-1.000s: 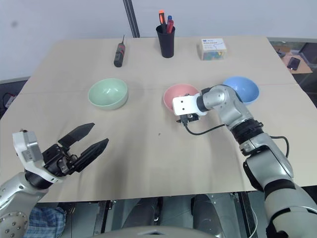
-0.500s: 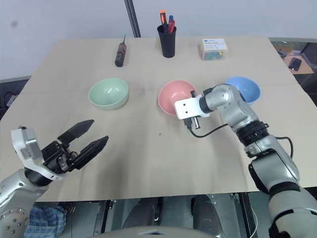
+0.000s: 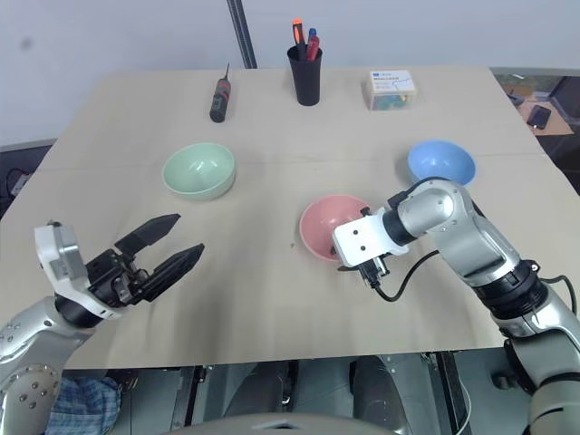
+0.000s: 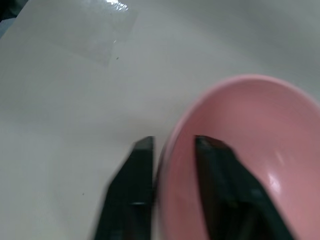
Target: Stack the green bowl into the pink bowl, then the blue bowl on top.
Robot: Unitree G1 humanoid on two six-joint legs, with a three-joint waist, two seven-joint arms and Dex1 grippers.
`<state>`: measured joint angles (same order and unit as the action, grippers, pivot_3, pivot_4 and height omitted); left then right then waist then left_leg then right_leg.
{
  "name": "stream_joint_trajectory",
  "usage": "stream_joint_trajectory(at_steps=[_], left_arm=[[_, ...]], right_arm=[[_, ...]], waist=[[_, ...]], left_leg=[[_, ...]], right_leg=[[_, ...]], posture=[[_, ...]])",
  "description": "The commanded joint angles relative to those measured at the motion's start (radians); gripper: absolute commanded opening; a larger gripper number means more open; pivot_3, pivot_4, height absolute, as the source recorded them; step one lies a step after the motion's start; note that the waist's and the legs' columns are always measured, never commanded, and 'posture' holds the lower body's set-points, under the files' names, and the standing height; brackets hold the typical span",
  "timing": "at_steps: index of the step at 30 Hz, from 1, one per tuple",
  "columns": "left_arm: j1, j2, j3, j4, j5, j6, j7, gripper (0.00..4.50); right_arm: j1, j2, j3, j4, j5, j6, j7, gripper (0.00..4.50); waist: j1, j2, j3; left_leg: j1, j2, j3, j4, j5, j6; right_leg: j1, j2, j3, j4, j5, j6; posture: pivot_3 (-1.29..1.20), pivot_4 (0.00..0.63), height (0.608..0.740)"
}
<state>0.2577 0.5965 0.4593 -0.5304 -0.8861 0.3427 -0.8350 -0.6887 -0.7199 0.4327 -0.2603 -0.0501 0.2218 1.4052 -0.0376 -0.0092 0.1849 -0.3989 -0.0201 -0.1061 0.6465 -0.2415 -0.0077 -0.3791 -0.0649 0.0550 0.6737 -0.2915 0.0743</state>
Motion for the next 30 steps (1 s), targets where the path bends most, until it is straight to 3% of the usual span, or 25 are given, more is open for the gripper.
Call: stream_joint_trajectory(at_steps=[1, 3, 4, 10, 14, 18, 24, 30], left_arm=[[-0.022, 0.017, -0.001, 0.002, 0.007, -0.007, -0.017, 4.5], [-0.039, 0.022, -0.005, 0.009, 0.032, -0.007, 0.003, 4.5], [-0.053, 0.025, -0.007, 0.016, 0.06, -0.006, 0.032, 4.5], [-0.162, 0.067, -0.04, 0.074, 0.298, 0.026, 0.24, 4.5], [-0.225, 0.147, -0.08, 0.188, 0.415, 0.088, 0.28, 4.5], [-0.339, 0.187, -0.133, 0.323, 0.493, 0.043, 0.254, 4.5], [-0.562, 0.216, -0.243, 0.521, 0.589, -0.032, 0.169, 4.5], [-0.73, 0.205, -0.356, 0.687, 0.672, -0.129, 0.077, 4.5]], right_arm=[[-0.014, 0.01, -0.015, -0.043, 0.012, 0.029, -0.024, 3.57], [-0.013, 0.008, -0.055, -0.049, 0.045, 0.062, -0.036, 4.36], [-0.013, 0.009, -0.091, -0.05, 0.078, 0.087, -0.046, 4.46], [0.033, -0.002, -0.362, -0.056, 0.338, 0.26, -0.104, 4.46], [0.103, -0.033, -0.582, -0.022, 0.497, 0.3, -0.12, 4.46], [0.229, -0.055, -0.733, 0.044, 0.572, 0.254, -0.122, 4.46], [0.368, -0.085, -0.781, 0.115, 0.566, 0.138, -0.113, 4.46], [0.371, -0.094, -0.755, 0.114, 0.576, 0.11, -0.129, 4.46]], waist=[[0.0, 0.0, 0.0], [0.001, 0.0, 0.0], [0.001, 0.0, 0.0], [0.008, -0.001, 0.0], [0.017, 0.0, 0.001], [0.024, -0.001, 0.0], [0.024, 0.0, 0.0], [0.007, 0.0, 0.0]], left_leg=[[0.0, 0.0, 0.0, 0.0, 0.0, 0.0], [0.0, 0.0, 0.0, 0.0, 0.0, 0.0], [0.0, 0.0, 0.0, 0.0, 0.0, 0.0], [-0.001, -0.001, -0.002, 0.0, 0.0, 0.0], [-0.001, -0.002, -0.003, -0.002, 0.0, 0.0], [-0.001, -0.004, -0.002, -0.003, 0.0, 0.0], [-0.001, -0.004, 0.003, -0.003, 0.0, 0.0], [-0.001, -0.004, 0.005, -0.003, 0.0, 0.0]], right_leg=[[0.0, 0.0, 0.0, 0.0, 0.0, 0.0], [0.0, 0.0, 0.0, 0.0, 0.0, 0.0], [0.0, 0.0, 0.0, 0.0, 0.0, 0.0], [0.001, 0.0, -0.001, -0.001, 0.0, 0.0], [0.0, 0.0, -0.002, -0.002, 0.0, 0.0], [0.0, 0.0, -0.002, -0.002, 0.0, 0.0], [0.0, 0.0, -0.002, -0.002, 0.0, 0.0], [0.0, 0.0, -0.001, -0.001, 0.0, 0.0]], posture=[[0.0, 0.15, 0.74], [0.0, 0.15, 0.74], [0.0, 0.15, 0.74], [0.0, 0.15, 0.74], [0.0, 0.15, 0.74], [0.0, 0.15, 0.74], [0.0, 0.15, 0.74], [0.0, 0.15, 0.74]])
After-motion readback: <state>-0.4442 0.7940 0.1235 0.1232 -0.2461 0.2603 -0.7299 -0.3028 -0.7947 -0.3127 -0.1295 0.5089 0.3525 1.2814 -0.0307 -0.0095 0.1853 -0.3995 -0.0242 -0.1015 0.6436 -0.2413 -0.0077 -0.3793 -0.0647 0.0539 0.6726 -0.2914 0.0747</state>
